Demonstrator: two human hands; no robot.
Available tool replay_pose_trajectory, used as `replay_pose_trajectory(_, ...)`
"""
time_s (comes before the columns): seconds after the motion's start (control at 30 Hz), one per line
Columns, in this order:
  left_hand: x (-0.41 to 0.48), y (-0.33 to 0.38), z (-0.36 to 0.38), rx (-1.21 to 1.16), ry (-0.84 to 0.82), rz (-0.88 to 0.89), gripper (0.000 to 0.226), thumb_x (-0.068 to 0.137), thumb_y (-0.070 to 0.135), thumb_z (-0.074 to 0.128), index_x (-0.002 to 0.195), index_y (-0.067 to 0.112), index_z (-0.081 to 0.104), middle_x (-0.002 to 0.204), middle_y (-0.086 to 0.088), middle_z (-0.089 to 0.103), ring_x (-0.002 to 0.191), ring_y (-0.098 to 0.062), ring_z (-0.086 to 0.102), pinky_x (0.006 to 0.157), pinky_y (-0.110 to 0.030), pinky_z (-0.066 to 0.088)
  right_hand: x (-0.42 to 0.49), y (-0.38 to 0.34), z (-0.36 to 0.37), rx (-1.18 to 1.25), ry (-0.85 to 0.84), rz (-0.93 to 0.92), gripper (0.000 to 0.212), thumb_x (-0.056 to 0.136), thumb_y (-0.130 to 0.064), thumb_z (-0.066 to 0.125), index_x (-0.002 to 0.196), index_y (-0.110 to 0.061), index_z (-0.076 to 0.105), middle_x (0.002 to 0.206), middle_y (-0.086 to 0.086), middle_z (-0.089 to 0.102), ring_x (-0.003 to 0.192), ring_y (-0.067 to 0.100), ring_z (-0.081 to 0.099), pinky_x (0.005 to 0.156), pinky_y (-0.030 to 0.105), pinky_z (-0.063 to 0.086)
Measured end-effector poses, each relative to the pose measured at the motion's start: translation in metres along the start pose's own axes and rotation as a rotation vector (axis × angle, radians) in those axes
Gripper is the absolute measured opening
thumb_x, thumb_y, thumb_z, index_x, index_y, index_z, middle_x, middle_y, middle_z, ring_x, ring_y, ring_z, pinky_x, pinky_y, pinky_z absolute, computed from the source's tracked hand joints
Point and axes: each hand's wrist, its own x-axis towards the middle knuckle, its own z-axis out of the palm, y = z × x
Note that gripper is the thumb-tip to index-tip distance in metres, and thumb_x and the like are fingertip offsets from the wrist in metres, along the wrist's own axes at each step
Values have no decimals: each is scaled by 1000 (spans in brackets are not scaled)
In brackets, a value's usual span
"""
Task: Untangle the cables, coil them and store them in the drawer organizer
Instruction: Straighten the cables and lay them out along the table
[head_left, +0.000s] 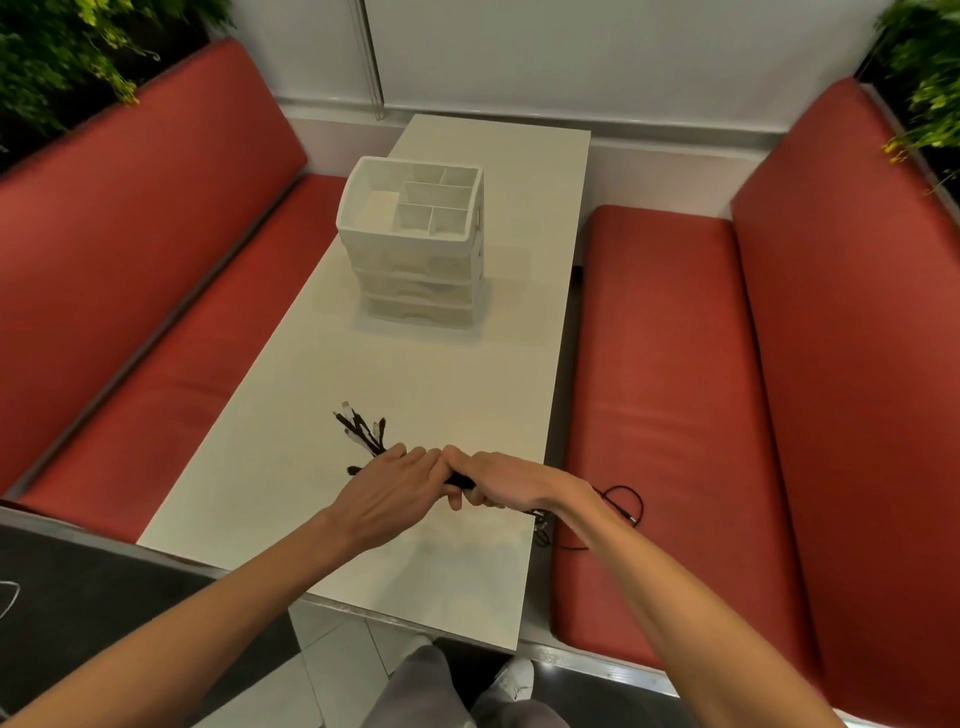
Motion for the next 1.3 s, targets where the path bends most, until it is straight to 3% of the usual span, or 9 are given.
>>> replay_pose_trajectory(0.2,-3,-9,3,-100,-47,-91,36,114,43,27,96,20,48,79,6,53,61,-19,50,63,-34,42,-12,-3,-1,-385,40,12,39,117,-40,27,113,-11,53,91,7,60,72,21,51,69,38,41)
replay_pose_trajectory(0.37,1,-11,1,-62,-101,-72,27,111,41,42,95,20,47,73,6,57,57,-21,57,54,-33,38,-7,16,21,-834,392,-135,34,117,-45,34,113,-15,49,94,7,64,72,33,58,62,43,40)
replay_pose_trajectory(0.47,10,-1,-4,-66,-103,-313,23,107,36,56,97,17,48,71,3,58,48,-26,58,43,-33,37,-5,19,26,-1007,684,-80,29,106,-41,64,94,-14,58,70,2,59,49,25,57,49,35,26)
replay_pose_trajectory(0.63,36,27,-9,-340,-170,-759,22,113,39,41,104,19,44,88,3,66,68,-34,64,56,-38,42,9,21,41,-940,995,-38,23,104,-36,62,92,-16,59,71,-1,58,50,20,55,45,34,34)
replay_pose_trajectory(0.8,28,-12,-47,-1157,-439,-576,28,106,33,63,92,10,67,66,6,70,55,-8,64,55,-21,46,-5,49,29,-927,840,-315,22,111,-35,49,99,-16,51,78,1,53,55,25,50,49,37,31)
replay_pose_trajectory(0.97,44,-31,-65,-1189,-805,-259,26,102,31,69,96,8,78,91,1,81,81,-5,68,79,-20,45,-9,45,14,-1100,718,-580,26,113,-33,39,101,-15,54,81,3,53,62,24,47,57,38,36)
replay_pose_trajectory(1.1,55,-22,-74,-1449,-778,-245,38,109,28,60,95,-5,72,99,-12,80,87,-15,72,91,-32,54,-13,38,-2,-1188,740,-656,9,108,-20,49,101,-14,51,82,4,50,64,25,47,61,39,37)
replay_pose_trajectory(1.17,54,-15,-77,-1560,-665,-290,44,111,34,55,82,1,60,76,-16,72,67,-24,67,76,-36,58,-17,41,-13,-1149,794,-630,14,110,-22,46,101,-14,53,83,4,50,65,25,47,62,39,38)
replay_pose_trajectory(1.3,49,-9,-75,-1529,-500,-454,45,110,46,52,76,17,48,59,-1,36,49,-15,28,48,-25,28,-17,57,-14,-976,876,-540,39,115,-38,35,99,-14,61,84,3,56,64,26,51,57,40,44)
